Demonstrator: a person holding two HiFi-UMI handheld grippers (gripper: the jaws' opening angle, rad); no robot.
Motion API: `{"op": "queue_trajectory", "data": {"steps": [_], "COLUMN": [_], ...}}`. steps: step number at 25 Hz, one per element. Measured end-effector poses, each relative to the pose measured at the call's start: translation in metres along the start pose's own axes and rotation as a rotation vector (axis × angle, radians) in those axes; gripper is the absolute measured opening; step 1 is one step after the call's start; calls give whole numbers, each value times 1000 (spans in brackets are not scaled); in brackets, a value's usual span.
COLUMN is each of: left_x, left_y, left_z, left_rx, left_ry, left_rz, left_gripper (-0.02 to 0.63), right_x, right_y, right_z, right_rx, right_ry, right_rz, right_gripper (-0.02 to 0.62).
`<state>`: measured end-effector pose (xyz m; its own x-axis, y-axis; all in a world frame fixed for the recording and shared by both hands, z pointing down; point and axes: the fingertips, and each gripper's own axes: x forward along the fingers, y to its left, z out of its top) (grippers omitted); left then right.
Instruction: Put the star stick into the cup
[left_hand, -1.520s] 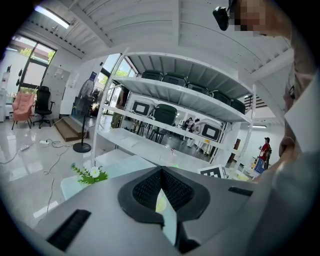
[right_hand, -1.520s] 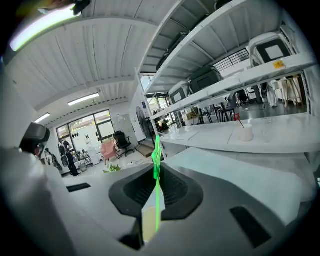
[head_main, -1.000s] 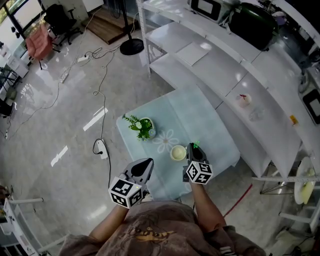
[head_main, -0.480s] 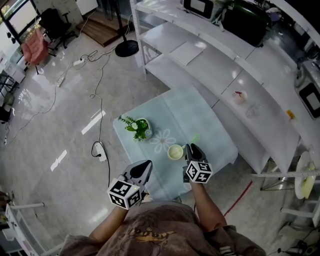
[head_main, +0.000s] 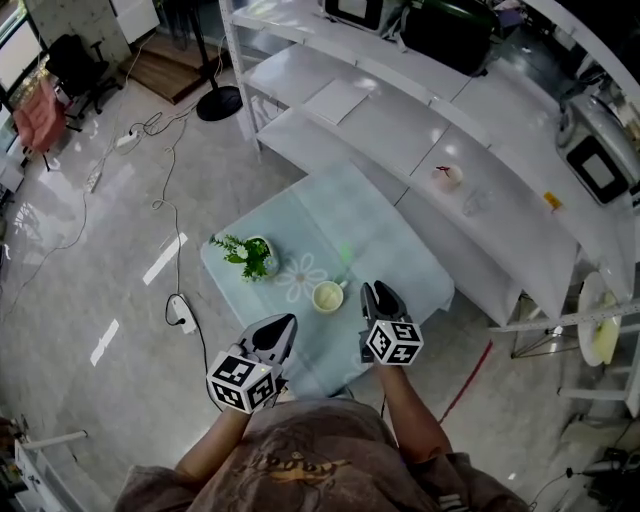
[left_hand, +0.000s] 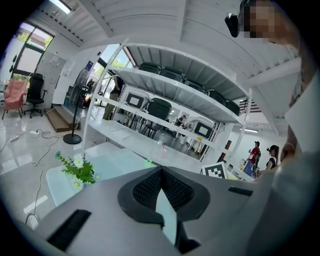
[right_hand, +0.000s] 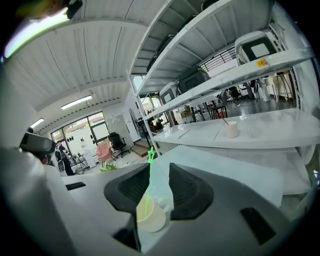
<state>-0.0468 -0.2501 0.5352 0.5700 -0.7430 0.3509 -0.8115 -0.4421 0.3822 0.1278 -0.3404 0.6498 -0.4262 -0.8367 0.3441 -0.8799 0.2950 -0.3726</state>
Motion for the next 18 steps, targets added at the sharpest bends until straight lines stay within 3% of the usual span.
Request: {"op": "queue_trajectory", "data": {"steps": [9,18], "left_x": [14,14], "left_y": [-28,-53], "left_z": [3,4], "left_rx": [21,40], "left_ry": [-13,-26], "left_rz": [-101,-172], "left_gripper": [20,20], "right_x": [-60,-122], "right_y": [-14,-2], "right_z": [30,55], "right_rx": [-22,-58], "right_ry": [-51,-99], "right_rz": [-73,-110], "right_gripper": [120,120]}}
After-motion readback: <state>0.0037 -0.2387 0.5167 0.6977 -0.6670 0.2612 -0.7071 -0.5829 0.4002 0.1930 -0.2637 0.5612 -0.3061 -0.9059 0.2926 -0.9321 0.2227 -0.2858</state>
